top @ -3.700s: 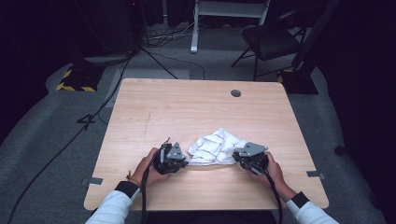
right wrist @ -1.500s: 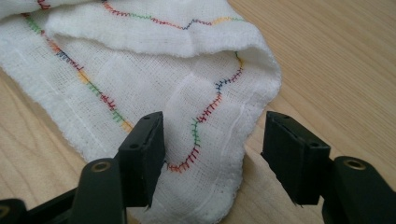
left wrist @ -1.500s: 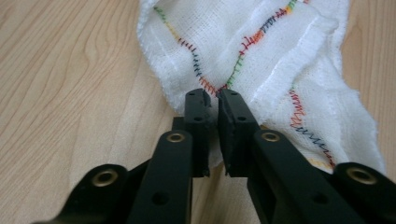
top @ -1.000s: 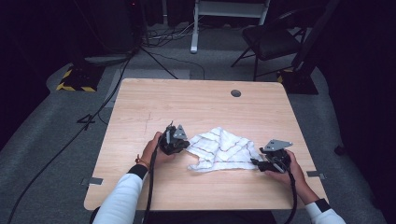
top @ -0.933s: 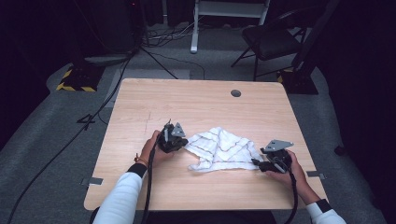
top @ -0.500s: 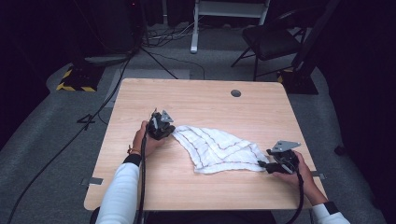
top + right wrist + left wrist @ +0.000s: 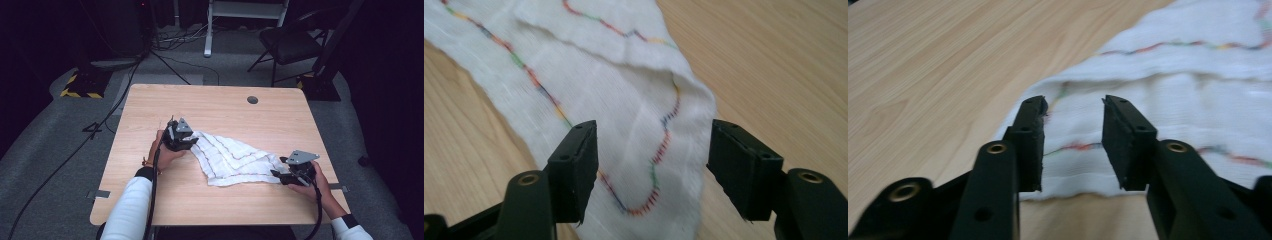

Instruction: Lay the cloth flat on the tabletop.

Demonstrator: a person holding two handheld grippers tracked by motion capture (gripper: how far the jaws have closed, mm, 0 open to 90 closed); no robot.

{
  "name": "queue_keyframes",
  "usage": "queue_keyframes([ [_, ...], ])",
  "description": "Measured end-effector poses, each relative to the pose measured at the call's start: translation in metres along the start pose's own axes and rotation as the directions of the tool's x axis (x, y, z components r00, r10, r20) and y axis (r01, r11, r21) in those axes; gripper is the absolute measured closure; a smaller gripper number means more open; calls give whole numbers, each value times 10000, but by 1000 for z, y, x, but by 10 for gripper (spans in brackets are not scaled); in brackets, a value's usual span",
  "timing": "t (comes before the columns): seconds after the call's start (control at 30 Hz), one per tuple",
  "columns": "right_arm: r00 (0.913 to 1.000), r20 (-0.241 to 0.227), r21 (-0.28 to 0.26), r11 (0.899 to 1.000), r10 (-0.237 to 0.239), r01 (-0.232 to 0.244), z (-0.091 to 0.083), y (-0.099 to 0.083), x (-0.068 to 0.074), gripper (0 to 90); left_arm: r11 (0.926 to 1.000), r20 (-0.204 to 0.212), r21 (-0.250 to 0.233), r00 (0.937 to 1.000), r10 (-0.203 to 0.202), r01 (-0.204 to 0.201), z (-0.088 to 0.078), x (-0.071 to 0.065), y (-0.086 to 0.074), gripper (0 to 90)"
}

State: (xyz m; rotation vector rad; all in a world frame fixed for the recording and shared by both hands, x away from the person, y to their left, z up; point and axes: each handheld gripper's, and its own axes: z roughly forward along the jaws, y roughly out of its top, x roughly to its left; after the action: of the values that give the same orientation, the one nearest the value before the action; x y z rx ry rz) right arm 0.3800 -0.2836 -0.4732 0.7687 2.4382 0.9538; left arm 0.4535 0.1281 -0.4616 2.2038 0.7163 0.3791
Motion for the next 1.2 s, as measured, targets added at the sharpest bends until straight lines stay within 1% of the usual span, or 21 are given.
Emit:
queue_keyframes([
  [0.13, 9972, -495, -275, 9981, -556, 543, 9, 19, 14, 406, 9989, 998, -15, 9939, 467, -468, -2, -39, 3, 412],
  [0.23, 9900, -809, -278, 9931, -1158, 1139, 24, 34, 28, 425, 9935, 1630, 286, 9811, 1045, -1105, 2, -65, -2, 367],
  [0.33, 9845, -980, -293, 9893, -1454, 1432, 35, 43, 35, 435, 9898, 1928, 541, 9740, 1191, -1317, 8, -75, -6, 371],
  [0.37, 9772, -1185, -445, 9841, -1759, 1718, 47, 53, 43, 447, 9883, 2169, 720, 9693, 1162, -1345, 13, -80, -7, 376],
  [0.4, 9772, -1185, -445, 9841, -1759, 1718, 47, 53, 43, 447, 9872, 2230, 820, 9679, 1159, -1372, 16, -81, -8, 376],
  [0.43, 9738, -1253, -440, 9816, -1897, 1856, 51, 57, 46, 446, 9876, 2278, 864, 9676, 1085, -1310, 19, -82, -8, 382],
  [0.47, 9685, -1390, -399, 9783, -2067, 2031, 59, 64, 50, 450, 9862, 2357, 986, 9659, 1067, -1330, 21, -81, -9, 449],
  [0.53, 9659, -1486, -381, 9773, -2120, 2086, 63, 66, 51, 450, 9828, 2412, 1196, 9644, 1088, -1408, 25, -80, -10, 458],
  [0.57, 9628, -1651, -368, 9769, -2138, 2106, 71, 70, 53, 469, 9822, 2457, 1174, 9626, 1140, -1463, 26, -80, -11, 524],
  [0.6, 9628, -1651, -368, 9769, -2138, 2106, 71, 70, 53, 469, 9814, 2482, 1160, 9612, 1206, -1531, 26, -79, -12, 524],
  [0.63, 9586, -1699, -200, 9734, -2283, 2283, 77, 72, 55, 500, 9791, 2443, 1185, 9606, 1325, -1652, 25, -78, -12, 609],
  [0.73, 9594, -1484, -29, 9702, -2400, 2422, 82, 74, 56, 545, 9770, 2471, 1273, 9594, 1358, -1710, 23, -77, -12, 690],
  [0.77, 9595, -1548, 28, 9711, -2354, 2387, 85, 75, 53, 630, 9769, 2527, 1315, 9586, 1315, -1687, 21, -75, -13, 704],
  [0.8, 9595, -1548, 28, 9711, -2354, 2387, 85, 75, 53, 630, 9769, 2527, 1315, 9586, 1315, -1687, 21, -75, -13, 713],
  [0.83, 9617, -1406, 83, 9711, -2352, 2387, 85, 76, 52, 699, 9762, 2602, 1384, 9572, 1270, -1671, 20, -74, -14, 718],
  [0.9, 9634, -1336, 144, 9715, -2326, 2365, 84, 76, 50, 768, 9732, 2692, 1472, 9539, 1325, -1767, 17, -72, -15, 721],
  [0.97, 9660, -1171, 90, 9724, -2304, 2330, 82, 76, 47, 782, 9718, 2846, 1556, 9501, 1277, -1772, 13, -68, -17, 709],
  [1.07, 9719, -914, 22, 9760, -2167, 2179, 78, 77, 43, 817, 9693, 2811, 1623, 9503, 1340, -1846, 8, -65, -19, 674],
  [1.13, 9813, -453, -182, 9823, -1871, 1864, 70, 77, 31, 841, 9810, 2400, 1406, 9659, 972, -1337, 0, -57, -23, 630],
  [1.17, 9832, -279, -258, 9834, -1805, 1798, 67, 76, 26, 844, 9810, 2400, 1406, 9659, 972, -1337, 0, -57, -23, 586],
  [1.2, 9832, -279, -258, 9834, -1805, 1798, 67, 76, 26, 844, 9851, 2274, 1296, 9704, 818, -1134, -3, -54, -23, 586],
])
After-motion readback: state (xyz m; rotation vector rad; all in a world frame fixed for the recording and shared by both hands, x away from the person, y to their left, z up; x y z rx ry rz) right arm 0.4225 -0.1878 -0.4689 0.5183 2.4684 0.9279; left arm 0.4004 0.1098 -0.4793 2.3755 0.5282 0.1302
